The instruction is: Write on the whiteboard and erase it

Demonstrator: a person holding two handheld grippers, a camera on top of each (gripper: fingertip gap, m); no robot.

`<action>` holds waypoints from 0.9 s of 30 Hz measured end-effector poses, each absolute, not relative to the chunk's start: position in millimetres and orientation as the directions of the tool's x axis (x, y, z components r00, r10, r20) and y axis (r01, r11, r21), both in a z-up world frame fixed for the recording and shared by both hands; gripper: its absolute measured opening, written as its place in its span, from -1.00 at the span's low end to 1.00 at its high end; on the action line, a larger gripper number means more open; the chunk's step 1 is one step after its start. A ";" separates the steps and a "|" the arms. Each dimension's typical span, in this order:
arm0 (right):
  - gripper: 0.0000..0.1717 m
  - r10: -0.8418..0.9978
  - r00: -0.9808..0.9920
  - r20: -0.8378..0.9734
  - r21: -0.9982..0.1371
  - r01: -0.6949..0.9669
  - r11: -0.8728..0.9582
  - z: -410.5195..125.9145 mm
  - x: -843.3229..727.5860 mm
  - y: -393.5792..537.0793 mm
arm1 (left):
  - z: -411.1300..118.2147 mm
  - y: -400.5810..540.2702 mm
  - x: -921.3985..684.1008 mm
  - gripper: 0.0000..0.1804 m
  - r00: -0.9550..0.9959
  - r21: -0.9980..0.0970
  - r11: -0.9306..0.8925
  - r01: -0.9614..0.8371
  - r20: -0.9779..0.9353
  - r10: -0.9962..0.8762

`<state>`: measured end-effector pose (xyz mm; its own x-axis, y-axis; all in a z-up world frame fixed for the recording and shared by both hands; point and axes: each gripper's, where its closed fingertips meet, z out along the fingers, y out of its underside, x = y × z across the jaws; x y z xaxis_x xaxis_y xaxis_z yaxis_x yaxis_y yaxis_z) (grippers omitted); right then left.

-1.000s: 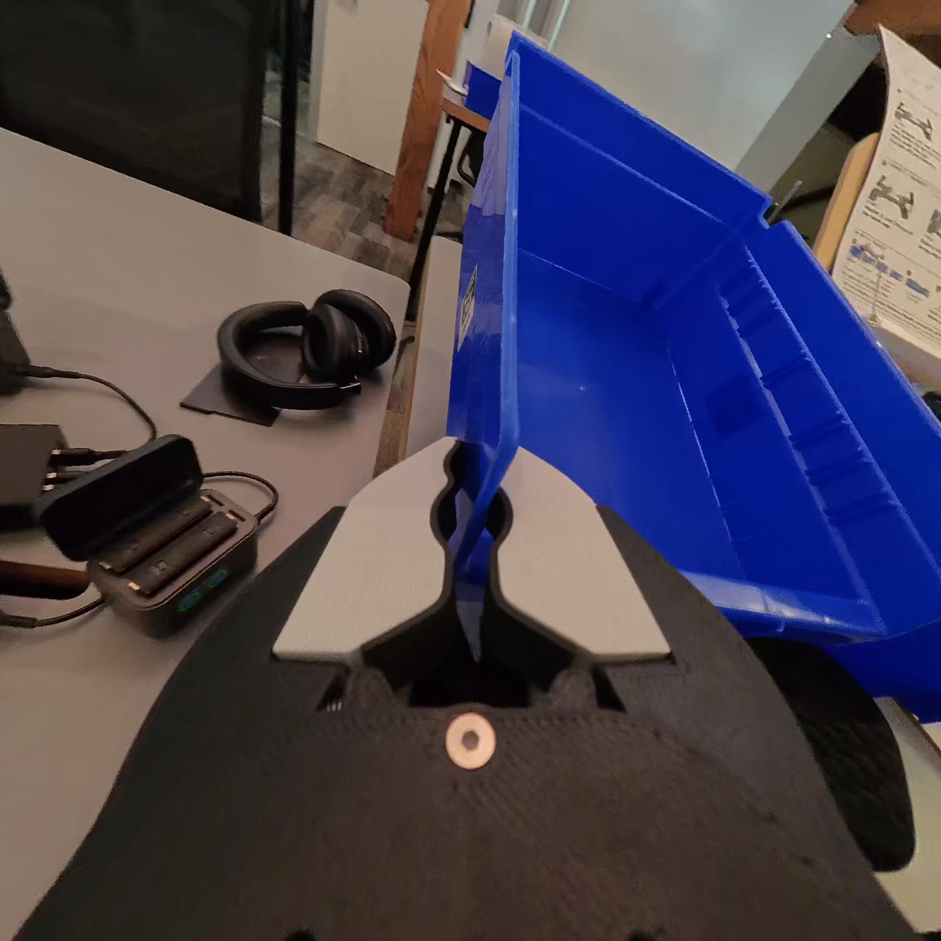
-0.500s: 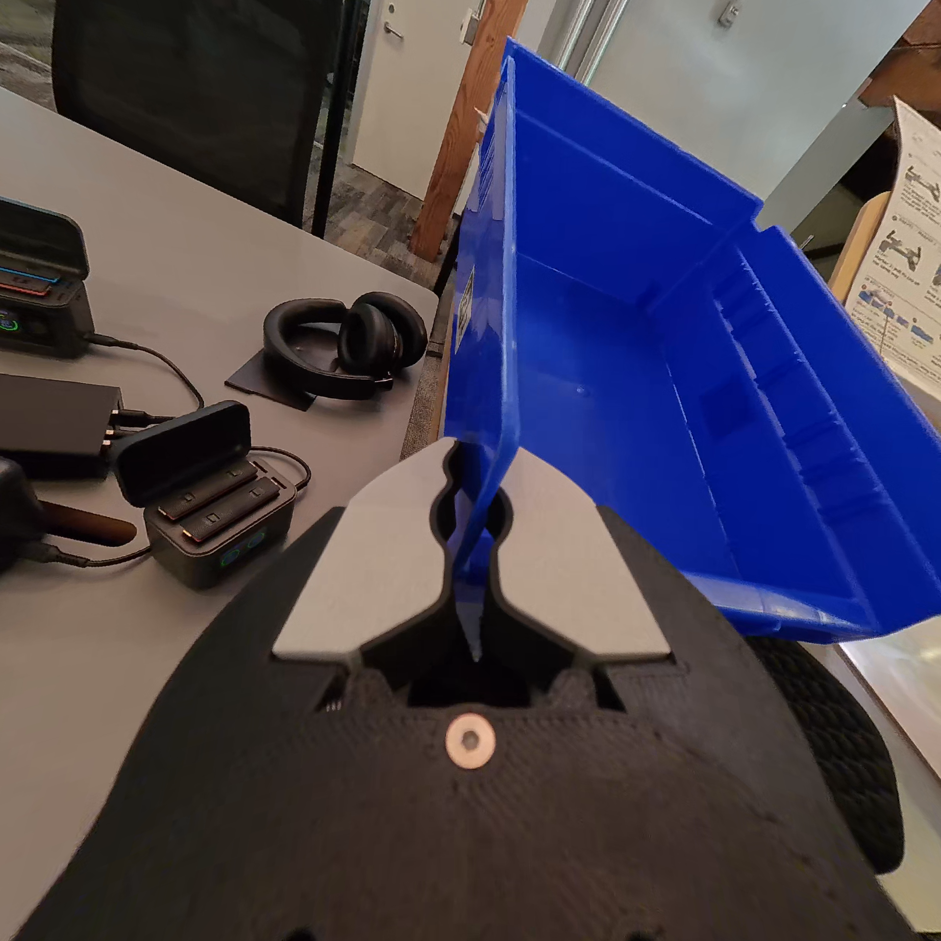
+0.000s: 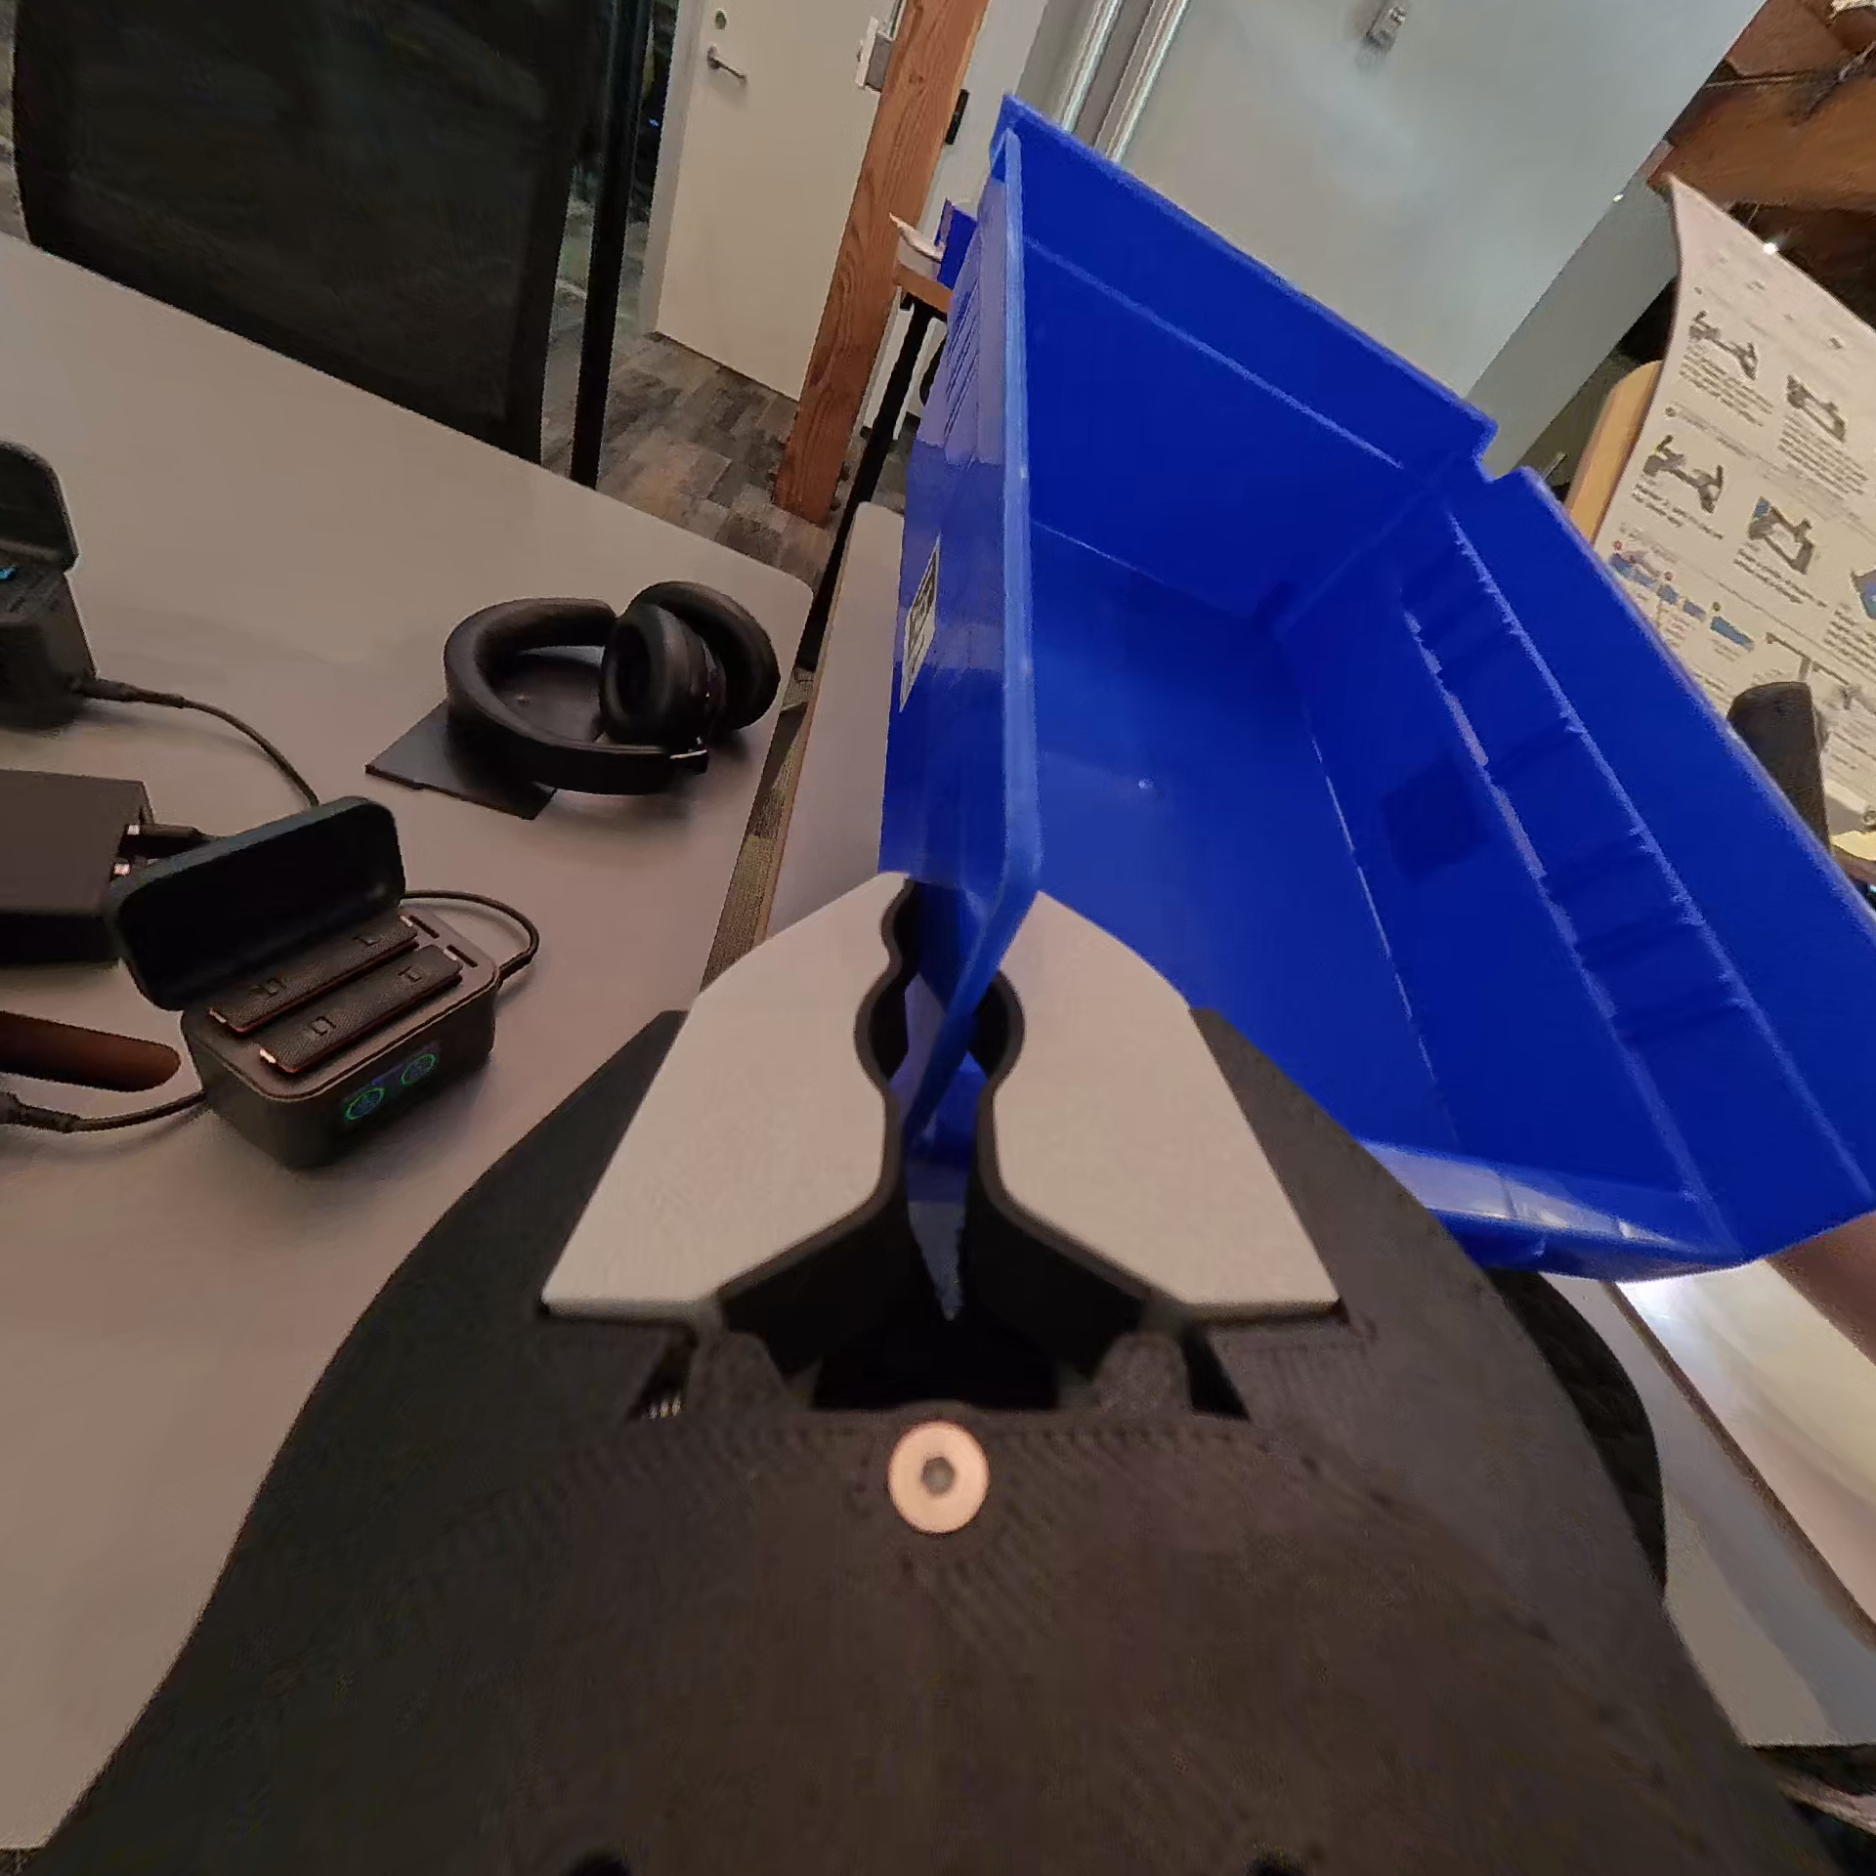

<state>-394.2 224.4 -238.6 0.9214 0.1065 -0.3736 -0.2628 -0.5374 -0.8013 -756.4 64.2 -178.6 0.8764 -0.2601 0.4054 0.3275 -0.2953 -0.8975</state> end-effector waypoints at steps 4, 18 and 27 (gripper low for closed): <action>-0.54 0.233 0.898 -0.374 -0.850 -0.231 -0.474 -202.4 -387.1 187.0 | -153.5 53.8 -731.3 -0.92 0.882 -0.923 -0.271 0.272 0.352 -0.313; -0.53 0.240 0.936 -0.258 -0.946 -0.194 -0.260 -89.1 -86.6 -60.3 | -117.0 29.4 -411.9 -0.93 0.511 -0.932 -0.356 -0.063 0.276 -0.814; -0.08 -0.021 0.964 -0.265 -0.935 -0.262 -0.238 -127.0 -10.4 -177.1 | -162.6 28.9 -176.7 -0.93 0.328 -0.905 -0.350 -0.240 0.264 -0.907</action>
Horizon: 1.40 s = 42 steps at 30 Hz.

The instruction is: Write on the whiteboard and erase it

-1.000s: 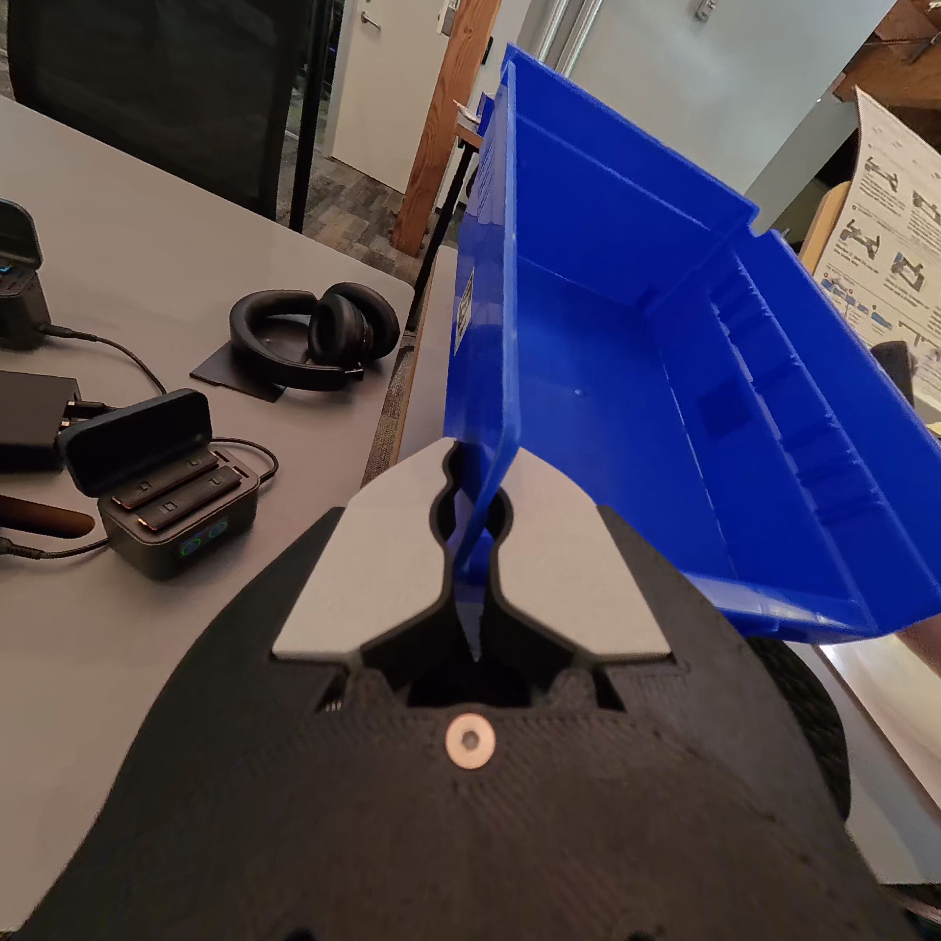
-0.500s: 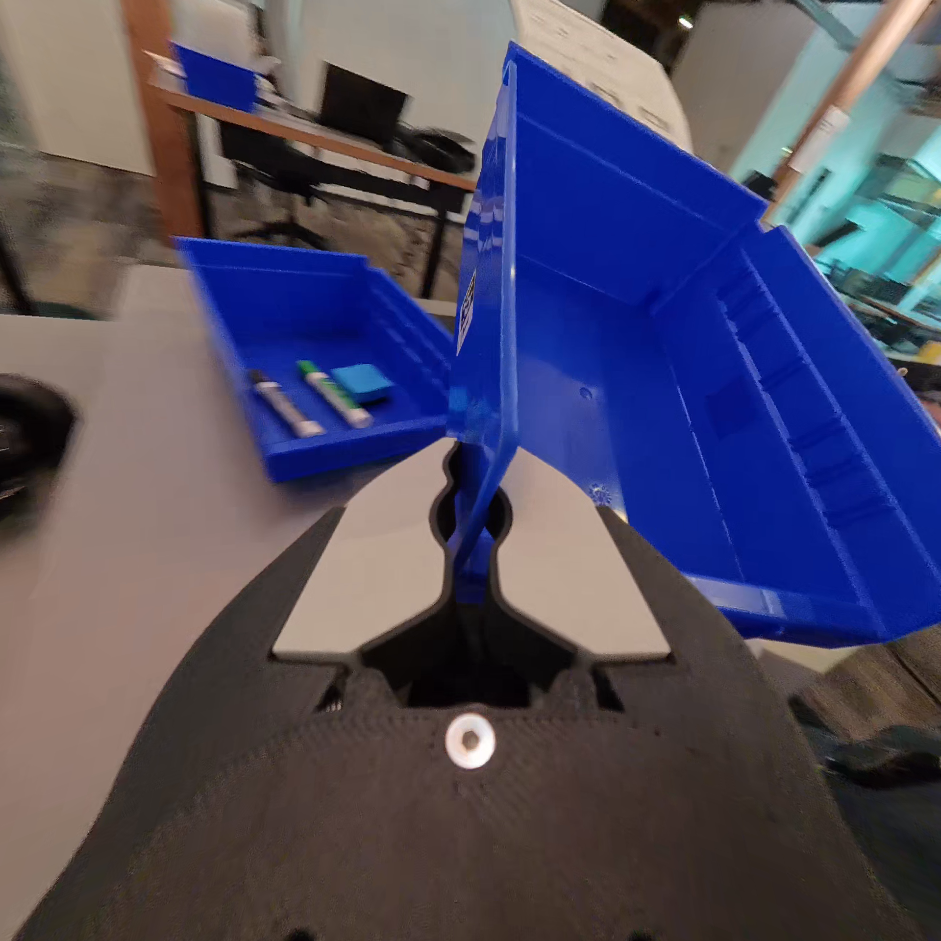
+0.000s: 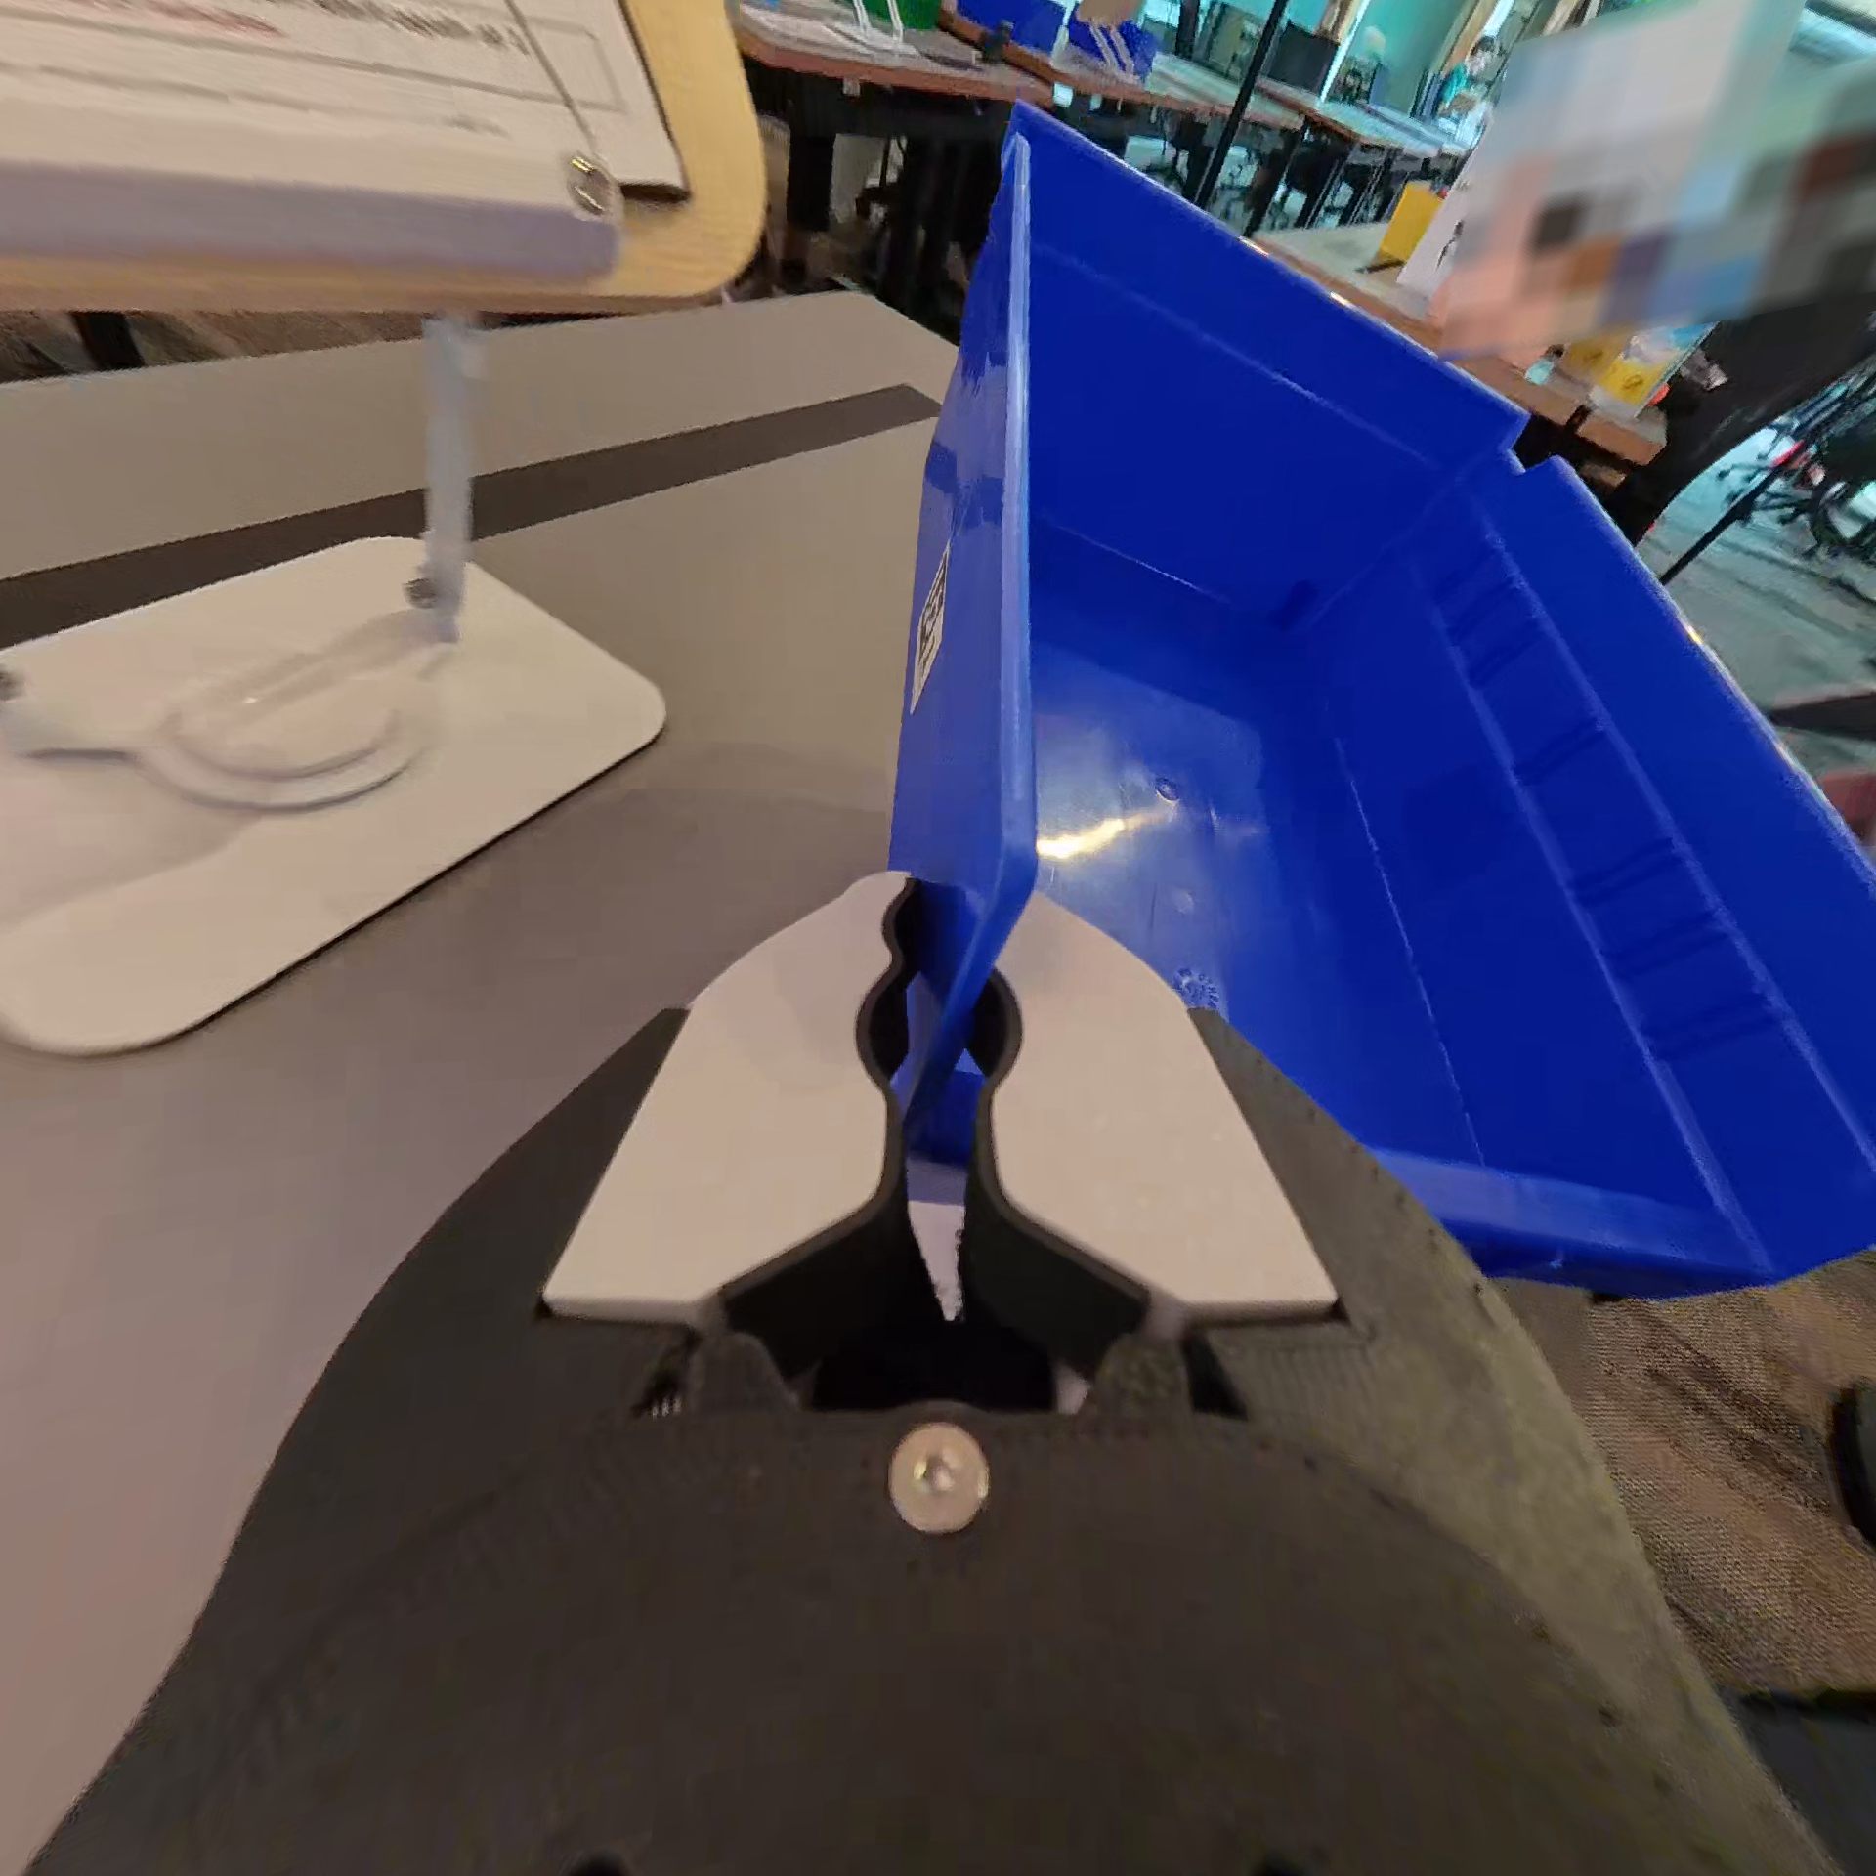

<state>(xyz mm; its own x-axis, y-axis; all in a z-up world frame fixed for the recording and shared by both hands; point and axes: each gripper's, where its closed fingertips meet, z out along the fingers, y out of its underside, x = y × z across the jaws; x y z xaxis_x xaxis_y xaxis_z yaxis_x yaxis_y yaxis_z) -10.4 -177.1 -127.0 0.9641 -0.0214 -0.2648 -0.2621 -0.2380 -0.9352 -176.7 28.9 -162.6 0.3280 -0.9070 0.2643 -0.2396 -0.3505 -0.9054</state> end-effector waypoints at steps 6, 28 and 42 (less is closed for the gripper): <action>0.04 -0.110 0.969 -0.219 -0.937 -0.240 -0.252 -152.2 -9.8 -165.3 | -199.8 51.8 -80.3 -0.92 0.364 -0.882 -0.398 -0.254 0.294 -0.884; -0.89 -0.386 0.909 0.156 -0.834 -0.088 -0.545 -218.8 250.3 -28.8 | -236.3 32.1 81.5 -0.43 0.325 -0.734 -0.660 -0.160 0.592 -0.737; -0.58 -0.343 0.922 0.183 -0.866 -0.014 -0.500 -199.6 327.9 14.6 | -229.7 52.6 136.2 0.11 0.351 -0.751 -0.618 -0.234 0.527 -0.774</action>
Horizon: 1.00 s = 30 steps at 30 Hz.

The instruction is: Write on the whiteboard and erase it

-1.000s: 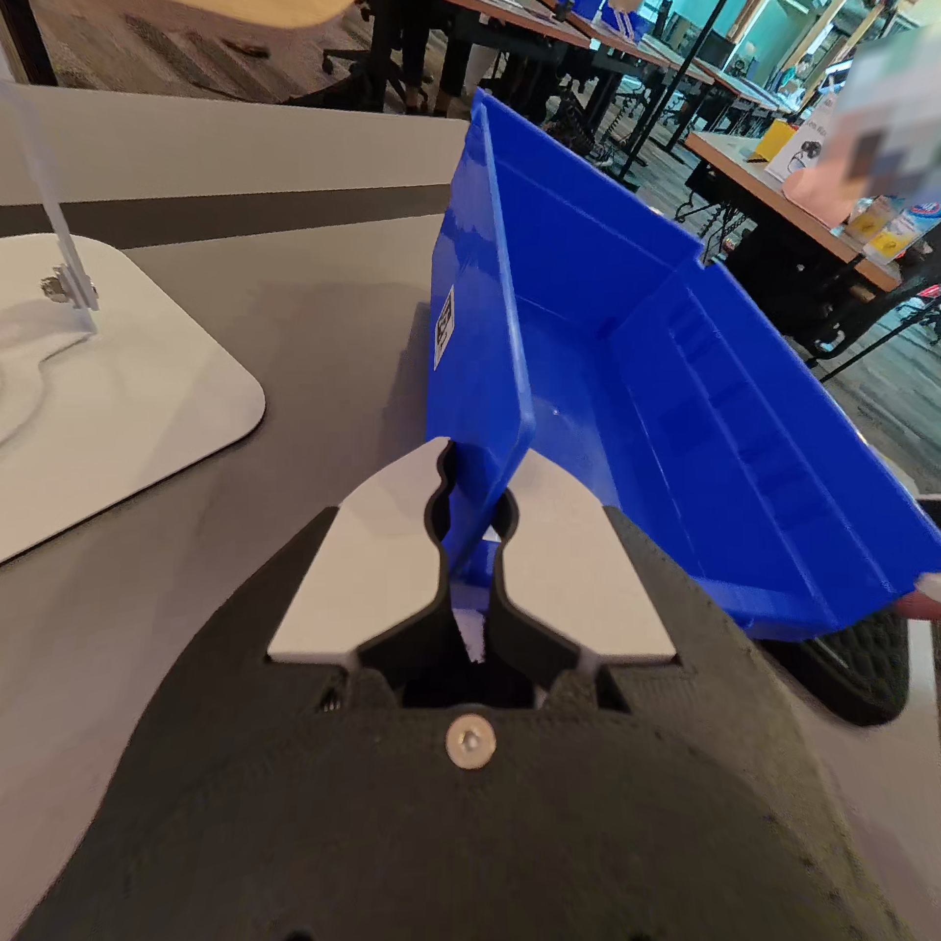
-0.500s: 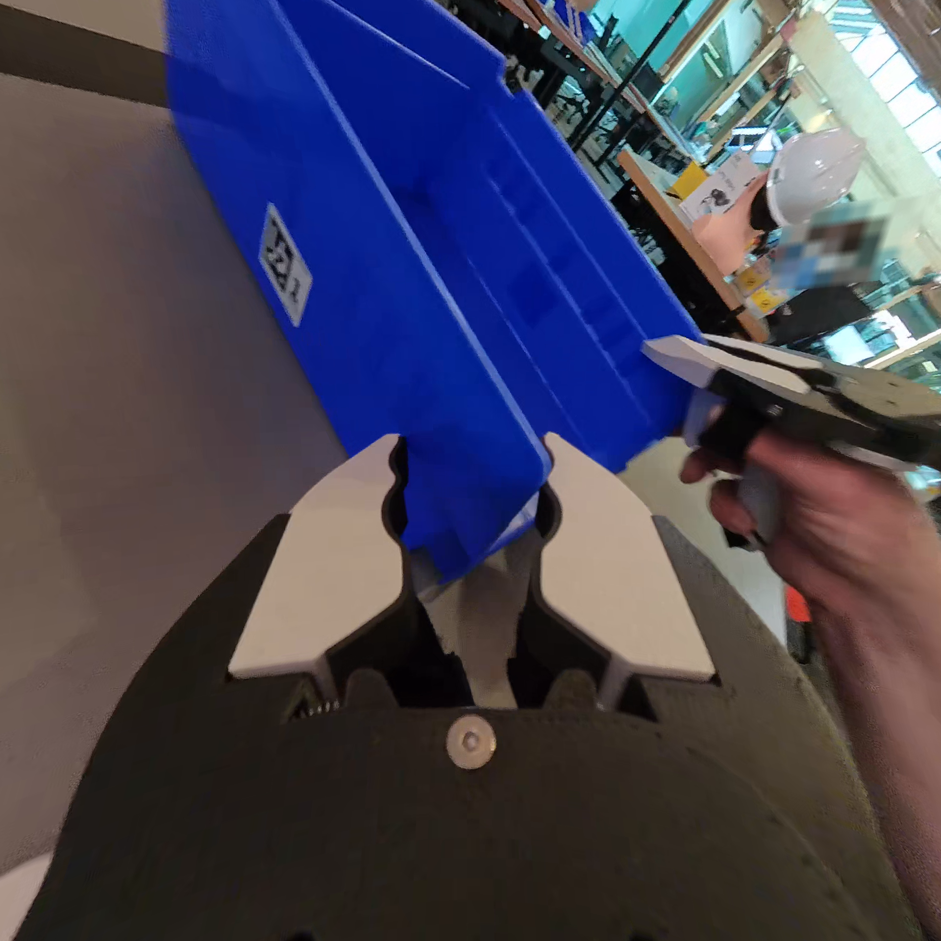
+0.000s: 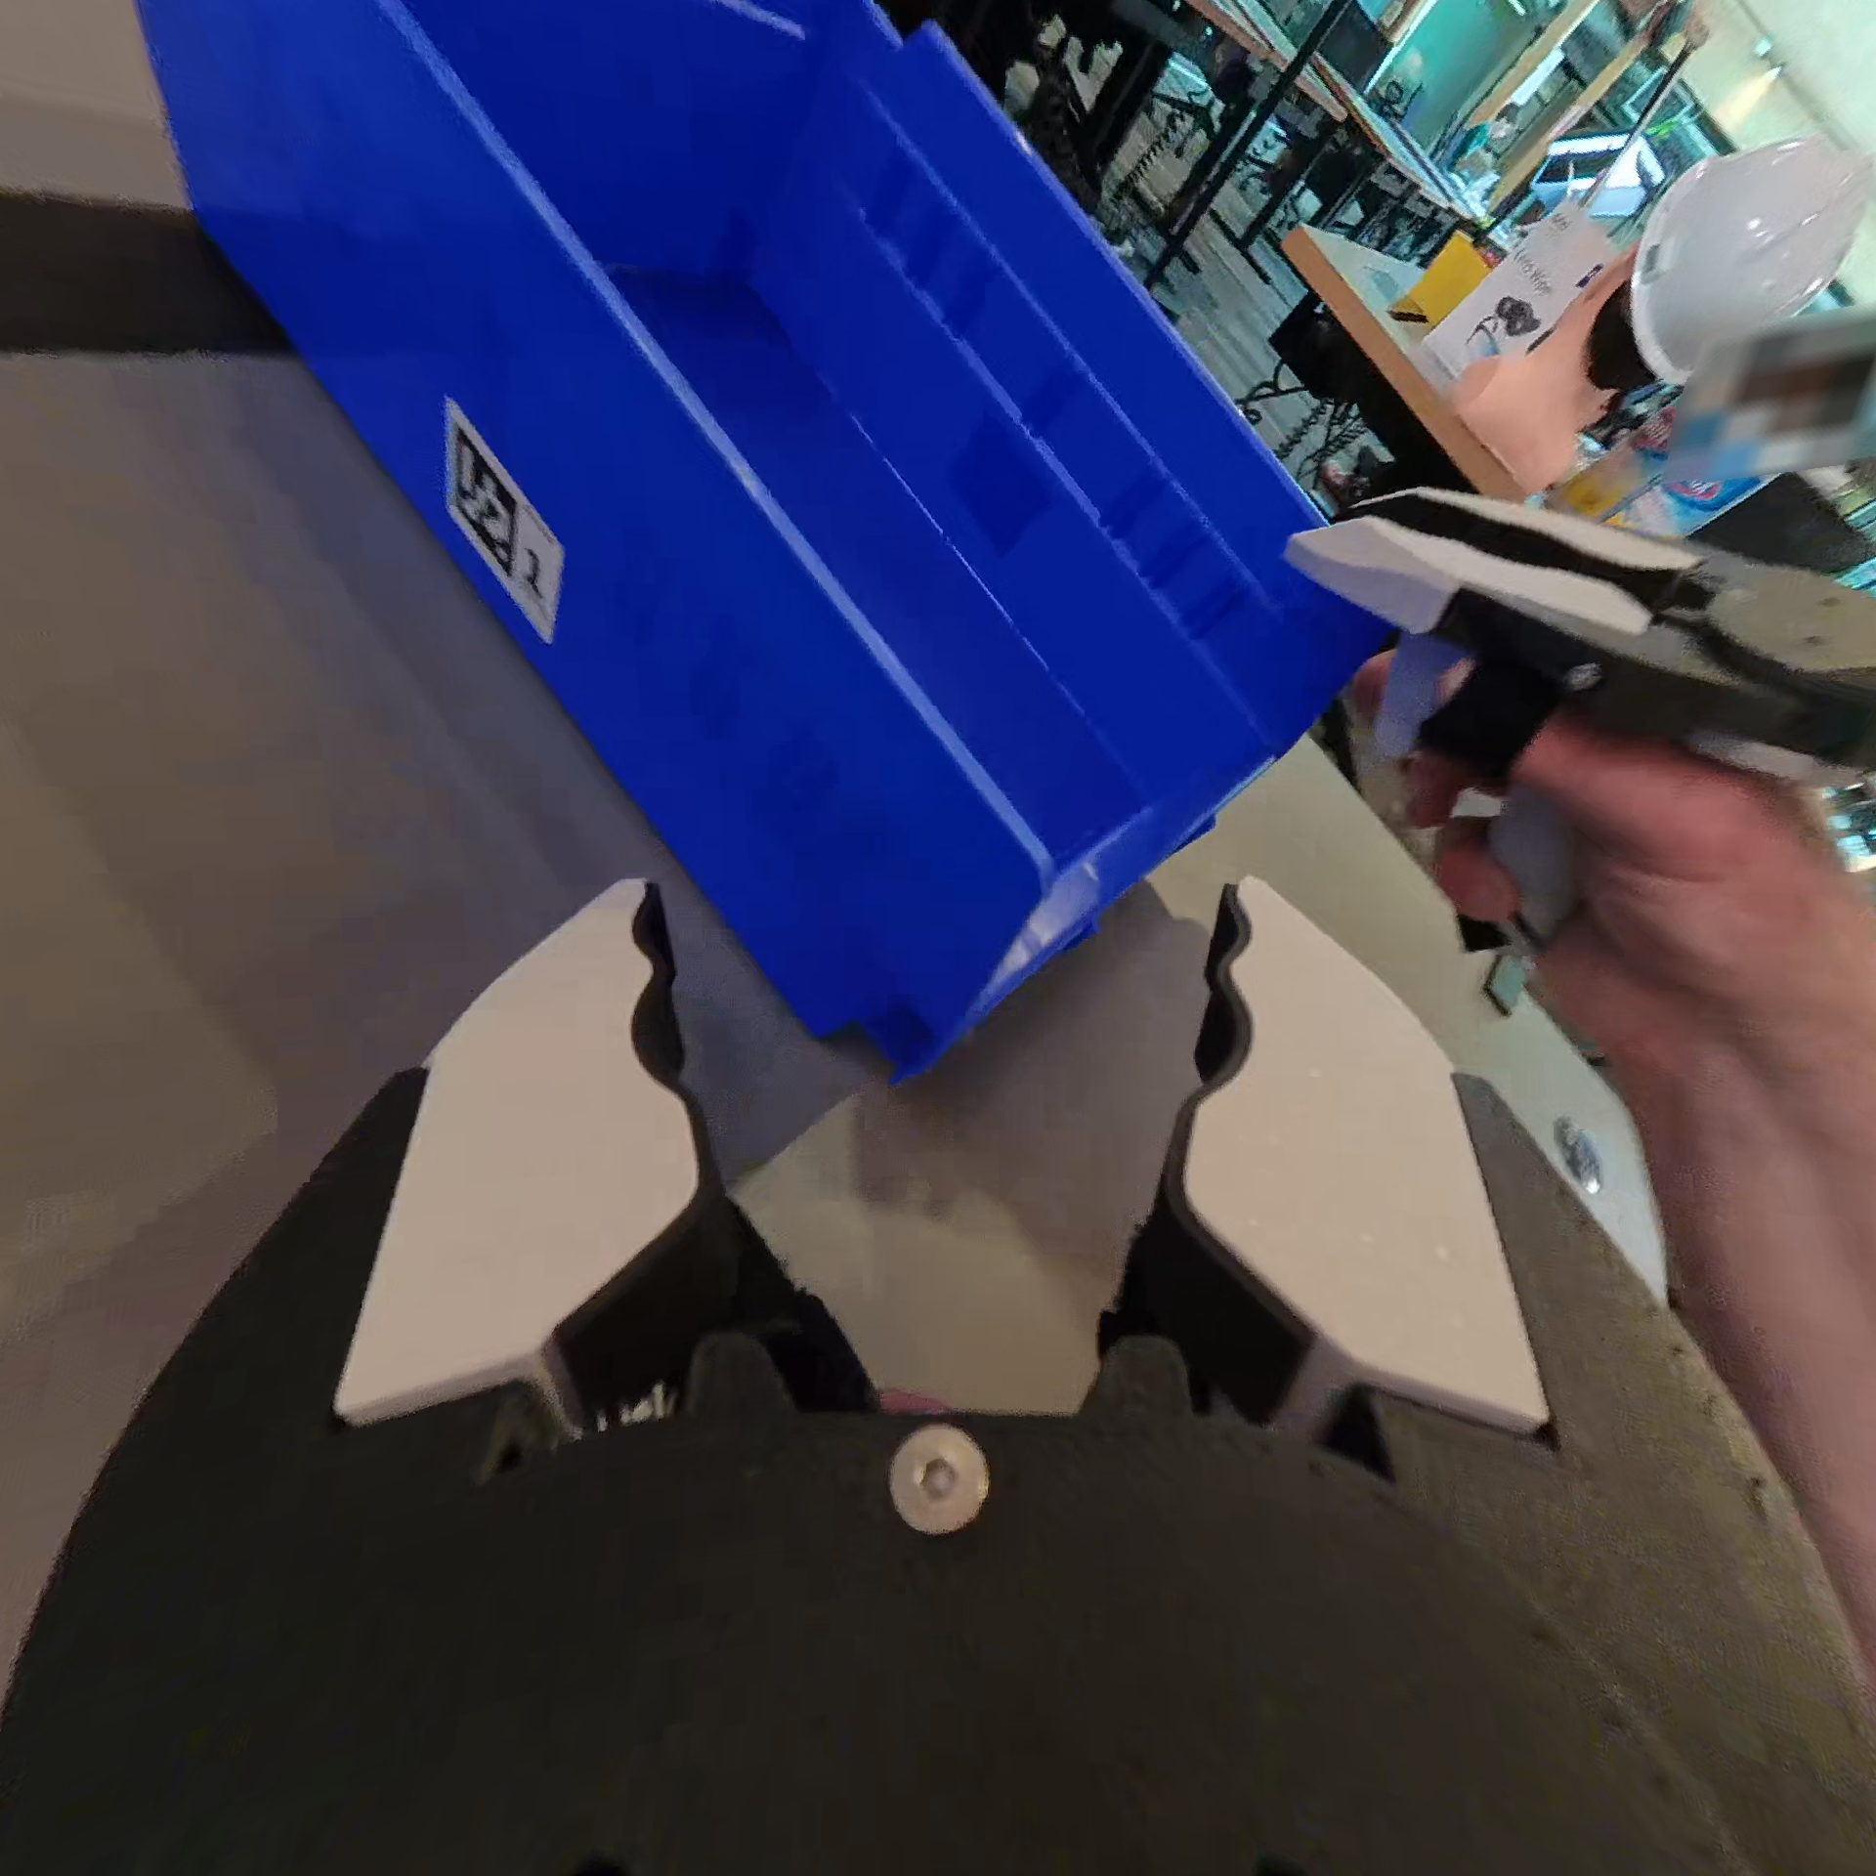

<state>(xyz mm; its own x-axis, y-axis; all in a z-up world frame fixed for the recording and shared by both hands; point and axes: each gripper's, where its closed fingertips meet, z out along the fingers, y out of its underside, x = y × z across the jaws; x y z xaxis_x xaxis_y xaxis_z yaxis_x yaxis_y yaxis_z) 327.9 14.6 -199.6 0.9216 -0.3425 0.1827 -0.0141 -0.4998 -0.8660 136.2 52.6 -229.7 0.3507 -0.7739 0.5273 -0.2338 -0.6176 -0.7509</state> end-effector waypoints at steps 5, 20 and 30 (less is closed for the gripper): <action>-0.39 -0.257 0.930 0.261 -0.892 0.131 -0.432 -153.4 274.8 -14.1 | -207.0 30.4 70.2 0.17 0.323 -0.846 -0.445 -0.293 0.351 -0.879; 0.35 0.516 0.856 0.023 -0.749 0.357 -0.558 -245.8 -29.9 31.1 | -249.5 110.0 -212.3 0.22 0.513 -0.734 -0.317 -0.601 -0.050 -0.857; 0.62 0.383 0.923 0.034 -0.644 0.313 -0.698 -299.8 -9.1 110.1 | -307.2 170.1 -217.3 0.62 0.528 -0.561 -0.459 -0.689 0.046 -0.848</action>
